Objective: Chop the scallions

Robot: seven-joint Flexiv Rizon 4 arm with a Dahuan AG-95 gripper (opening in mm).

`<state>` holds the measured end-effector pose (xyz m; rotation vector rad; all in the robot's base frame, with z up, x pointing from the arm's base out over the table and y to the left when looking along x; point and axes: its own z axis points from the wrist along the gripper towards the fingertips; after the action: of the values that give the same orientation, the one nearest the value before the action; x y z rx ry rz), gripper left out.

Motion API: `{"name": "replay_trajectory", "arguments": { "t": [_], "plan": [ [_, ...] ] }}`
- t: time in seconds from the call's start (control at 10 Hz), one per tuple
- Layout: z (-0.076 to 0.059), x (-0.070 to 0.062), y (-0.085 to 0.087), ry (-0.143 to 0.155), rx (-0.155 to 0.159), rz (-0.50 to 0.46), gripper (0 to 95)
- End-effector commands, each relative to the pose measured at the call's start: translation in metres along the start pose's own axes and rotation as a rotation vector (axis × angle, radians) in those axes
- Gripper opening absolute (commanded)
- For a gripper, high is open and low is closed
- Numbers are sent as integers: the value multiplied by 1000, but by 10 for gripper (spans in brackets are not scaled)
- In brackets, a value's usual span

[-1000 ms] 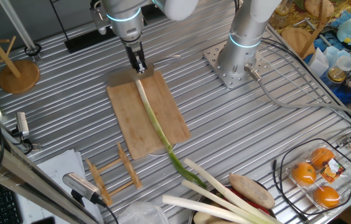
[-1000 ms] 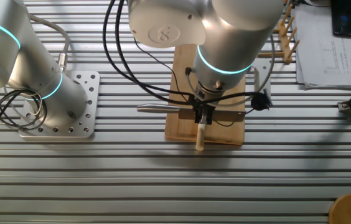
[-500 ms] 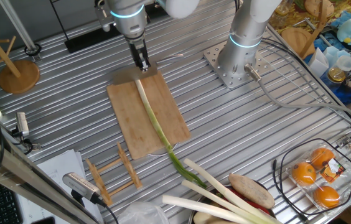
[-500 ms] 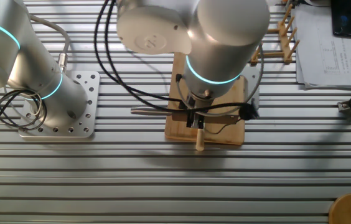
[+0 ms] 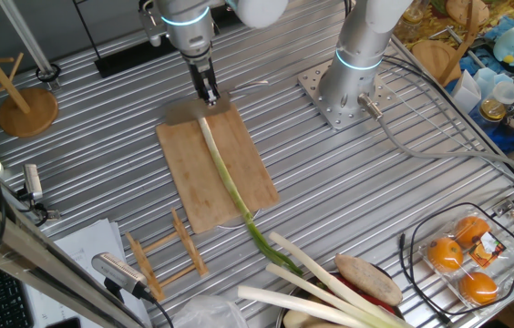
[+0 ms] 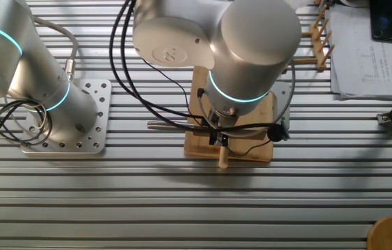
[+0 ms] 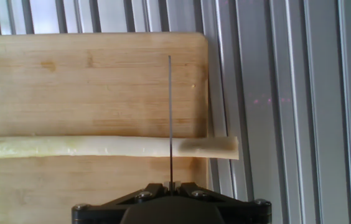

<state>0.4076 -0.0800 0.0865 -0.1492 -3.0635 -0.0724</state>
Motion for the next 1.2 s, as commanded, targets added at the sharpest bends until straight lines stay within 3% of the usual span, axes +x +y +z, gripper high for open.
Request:
{"name": "replay_trajectory", "arguments": {
  "t": [0.1,0.6,1.2],
  "plan": [
    [0,-4,0,2,0,-1,0],
    [4,-16,4,1,-5,6,0],
    [1,-22,3,5,-3,1,0]
  ]
}}
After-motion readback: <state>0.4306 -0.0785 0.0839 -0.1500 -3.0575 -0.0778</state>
